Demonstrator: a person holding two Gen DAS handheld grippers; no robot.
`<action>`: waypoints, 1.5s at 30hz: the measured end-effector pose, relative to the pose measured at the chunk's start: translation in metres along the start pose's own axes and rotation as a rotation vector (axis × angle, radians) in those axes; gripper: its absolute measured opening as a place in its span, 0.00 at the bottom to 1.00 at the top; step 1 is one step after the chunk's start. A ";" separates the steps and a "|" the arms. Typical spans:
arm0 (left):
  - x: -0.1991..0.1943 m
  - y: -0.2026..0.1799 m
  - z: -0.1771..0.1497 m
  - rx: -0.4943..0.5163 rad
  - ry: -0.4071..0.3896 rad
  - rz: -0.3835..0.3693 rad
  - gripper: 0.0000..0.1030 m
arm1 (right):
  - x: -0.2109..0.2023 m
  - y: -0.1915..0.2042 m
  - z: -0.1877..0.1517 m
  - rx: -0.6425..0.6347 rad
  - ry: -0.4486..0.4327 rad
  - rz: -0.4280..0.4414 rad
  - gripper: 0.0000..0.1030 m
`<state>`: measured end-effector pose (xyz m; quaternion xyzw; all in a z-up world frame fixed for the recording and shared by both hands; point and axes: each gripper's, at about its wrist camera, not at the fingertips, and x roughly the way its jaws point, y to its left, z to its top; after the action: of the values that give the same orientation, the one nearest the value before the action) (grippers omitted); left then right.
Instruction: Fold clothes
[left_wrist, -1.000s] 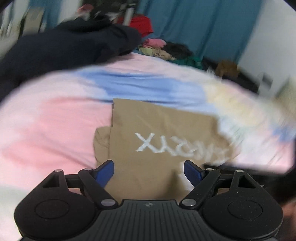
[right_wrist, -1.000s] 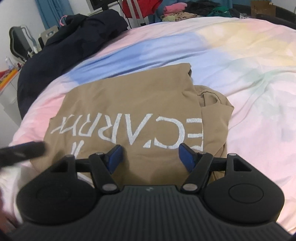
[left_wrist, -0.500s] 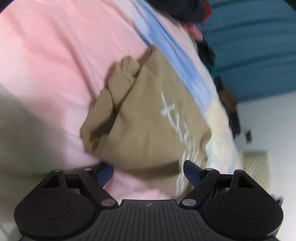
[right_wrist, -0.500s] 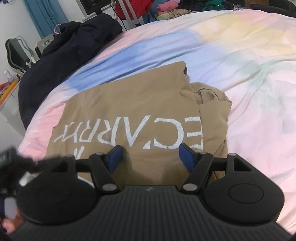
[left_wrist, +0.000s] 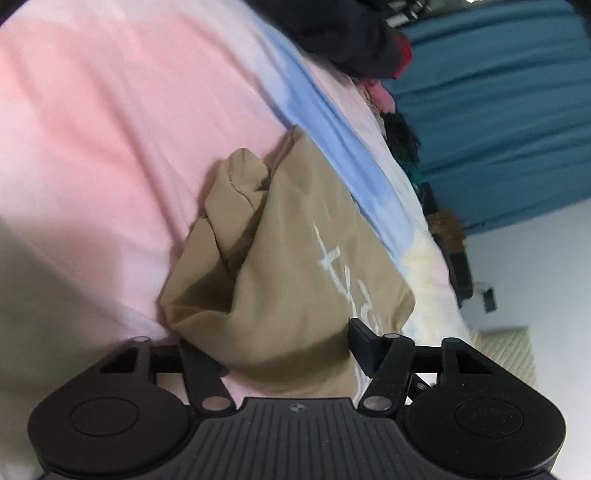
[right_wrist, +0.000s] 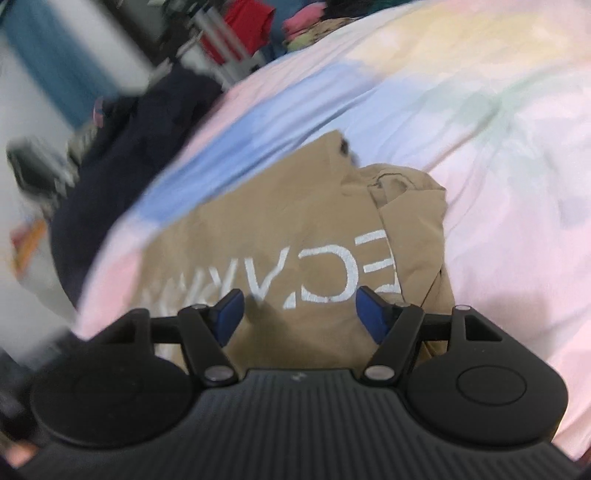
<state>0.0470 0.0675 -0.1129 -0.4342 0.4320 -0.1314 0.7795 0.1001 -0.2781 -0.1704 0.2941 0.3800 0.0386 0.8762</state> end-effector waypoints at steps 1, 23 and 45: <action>-0.001 -0.001 0.000 -0.002 -0.007 -0.006 0.50 | -0.007 -0.005 0.001 0.057 -0.023 0.042 0.70; -0.025 -0.004 0.004 -0.047 -0.092 -0.166 0.25 | 0.026 -0.047 -0.047 0.725 0.130 0.347 0.83; -0.049 -0.096 0.012 0.004 0.096 -0.138 0.23 | -0.097 -0.048 -0.013 0.687 -0.216 0.232 0.21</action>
<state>0.0432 0.0460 -0.0061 -0.4545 0.4377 -0.2065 0.7478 0.0146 -0.3393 -0.1409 0.6143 0.2405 -0.0232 0.7512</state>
